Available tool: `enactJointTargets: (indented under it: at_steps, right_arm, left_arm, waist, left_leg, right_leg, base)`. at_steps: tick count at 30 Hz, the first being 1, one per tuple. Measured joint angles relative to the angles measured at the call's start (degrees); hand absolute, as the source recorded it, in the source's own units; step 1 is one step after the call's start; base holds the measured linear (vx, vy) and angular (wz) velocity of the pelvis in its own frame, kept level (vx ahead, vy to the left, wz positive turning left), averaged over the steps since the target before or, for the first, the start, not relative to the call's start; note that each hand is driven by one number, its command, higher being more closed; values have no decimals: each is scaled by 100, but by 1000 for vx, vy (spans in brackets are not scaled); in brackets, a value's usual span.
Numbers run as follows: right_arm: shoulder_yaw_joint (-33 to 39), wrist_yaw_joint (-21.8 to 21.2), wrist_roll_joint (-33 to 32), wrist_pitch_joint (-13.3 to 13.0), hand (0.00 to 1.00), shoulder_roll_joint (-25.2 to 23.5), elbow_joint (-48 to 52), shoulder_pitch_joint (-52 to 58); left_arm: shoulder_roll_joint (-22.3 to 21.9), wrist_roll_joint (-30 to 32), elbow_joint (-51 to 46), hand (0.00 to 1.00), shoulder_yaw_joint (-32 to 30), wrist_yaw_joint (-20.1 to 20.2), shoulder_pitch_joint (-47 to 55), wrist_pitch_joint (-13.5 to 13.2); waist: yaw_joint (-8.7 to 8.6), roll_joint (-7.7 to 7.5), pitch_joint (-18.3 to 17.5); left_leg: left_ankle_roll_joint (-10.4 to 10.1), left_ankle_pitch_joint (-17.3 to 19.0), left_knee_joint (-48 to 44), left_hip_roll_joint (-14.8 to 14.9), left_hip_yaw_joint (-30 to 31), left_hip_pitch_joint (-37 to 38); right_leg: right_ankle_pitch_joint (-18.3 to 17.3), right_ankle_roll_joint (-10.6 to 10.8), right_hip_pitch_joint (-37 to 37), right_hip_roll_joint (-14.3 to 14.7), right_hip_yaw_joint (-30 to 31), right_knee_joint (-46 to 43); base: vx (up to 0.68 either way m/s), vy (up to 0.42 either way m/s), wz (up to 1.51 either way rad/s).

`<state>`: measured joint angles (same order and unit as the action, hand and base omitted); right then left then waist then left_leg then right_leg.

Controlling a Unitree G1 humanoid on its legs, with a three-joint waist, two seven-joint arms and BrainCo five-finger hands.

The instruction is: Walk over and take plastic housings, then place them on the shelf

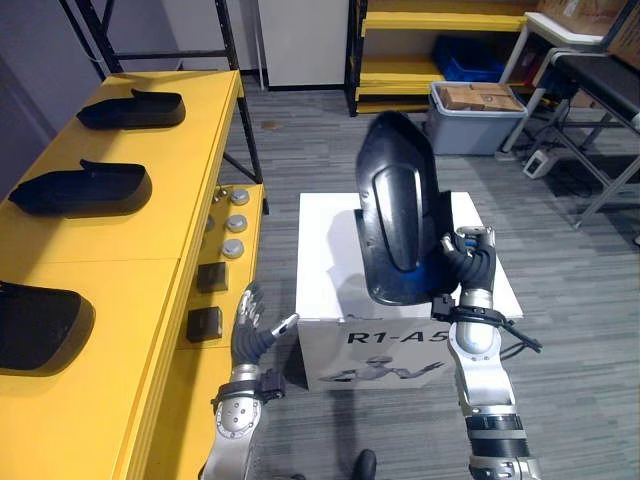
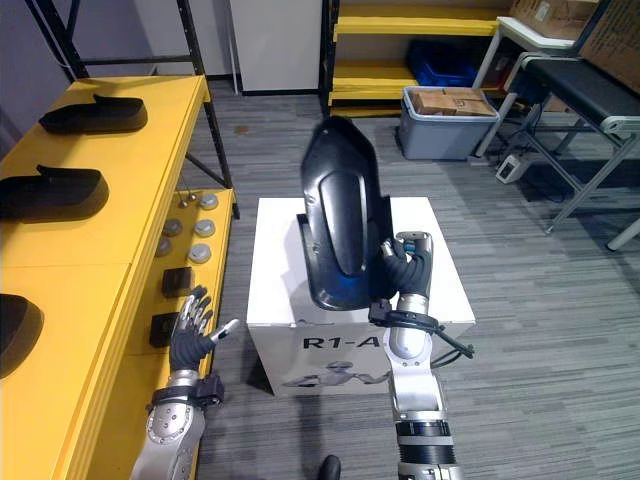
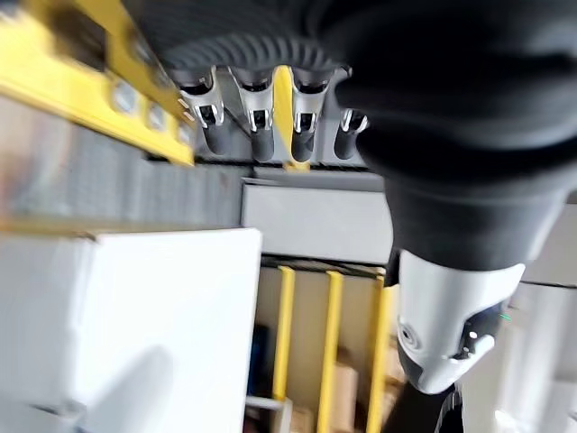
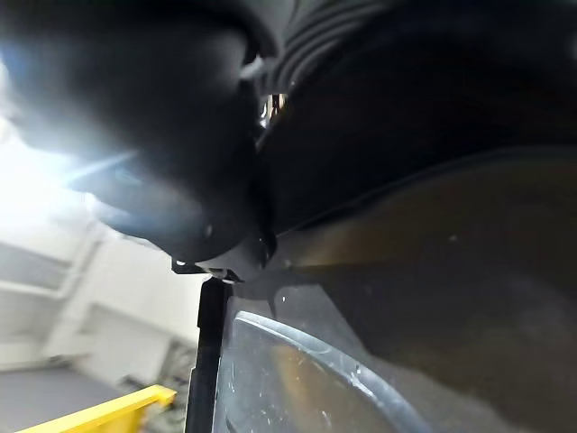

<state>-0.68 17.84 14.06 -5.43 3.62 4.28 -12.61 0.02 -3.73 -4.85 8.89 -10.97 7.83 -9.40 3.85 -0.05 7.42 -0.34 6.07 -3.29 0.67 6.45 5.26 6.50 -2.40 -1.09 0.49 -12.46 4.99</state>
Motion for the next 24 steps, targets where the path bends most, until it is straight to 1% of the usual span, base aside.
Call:
enactJointTargets:
  at_steps: [4, 8, 13, 15, 16, 19, 22, 23, 24]
  right_arm:
    - [-545, -108, 109, -35, 100, -9, 80, 1]
    - [-1037, -198, 215, -42, 100, -25, 100, 0]
    - [-1208, -235, 227, -54, 100, -27, 101, 0]
    - [-1362, -262, 229, -60, 100, 20, 102, 0]
    - [-1401, -265, 229, -73, 100, 16, 102, 1]
    - [-1413, -276, 233, -139, 100, 68, 113, 1]
    - [-1426, -272, 232, -174, 100, 109, 113, 1]
    - [-1444, -269, 232, -202, 0, 123, 113, 1]
    - [-1508, -253, 232, -215, 0, 174, 113, 1]
  left_arm:
    - [1, -184, -149, 0, 393, -2, -329, -6]
    - [-20, -216, -154, 0, 669, -51, -547, -2]
    - [-15, -508, -155, 0, 749, -129, -595, -2]
    - [28, -618, -155, 0, 872, -163, -606, 2]
    - [35, -640, -155, 100, 901, -179, -610, 2]
    - [69, -651, -159, 100, 930, -238, -625, 6]
    - [79, -879, -157, 100, 986, -251, -639, 45]
    - [95, -981, -157, 100, 1015, -259, -641, 57]
    - [126, -1080, -146, 100, 1032, -270, -641, 65]
  waist:
    - [3, 53, -69]
    - [1, 57, -124]
    - [0, 60, -176]
    - [-6, 62, -212]
    - [-7, 61, -215]
    - [-6, 61, -304]
    - [-11, 66, -335]
    - [-15, 72, -353]
    - [-23, 78, -377]
  left_leg:
    - [1, 0, -10, -2, -19, 5]
    - [3, 1, -32, 0, -47, 2]
    - [6, 5, -68, 0, -66, -14]
    - [11, 11, -85, 5, -100, -19]
    - [11, 13, -90, 8, -114, -21]
    - [9, 16, -146, 7, -141, -160]
    - [9, 16, -183, 8, -141, -191]
    - [8, 16, -195, 8, -145, -193]
    - [7, 16, -204, 6, -149, -195]
  right_leg:
    - [26, 8, -1, 3, 42, -1]
    - [46, 3, 1, 10, 73, 1]
    - [71, -15, 8, 14, 90, 12]
    - [78, -23, 12, 20, 103, 29]
    - [79, -24, 14, 22, 108, 29]
    - [106, -35, 131, 20, 113, 28]
    - [139, -53, 146, 20, 109, 2]
    - [145, -54, 145, 19, 110, 1]
    - [152, -55, 145, 17, 112, 1]
  base:
    - [-3, 13, -4]
    - [-17, 10, -4]
    - [-6, 2, -1]
    - [-33, 11, -5]
    - [-22, 9, -7]
    - [-18, 4, -3]
    - [0, 0, 0]
    - [0, 0, 0]
    - [0, 0, 0]
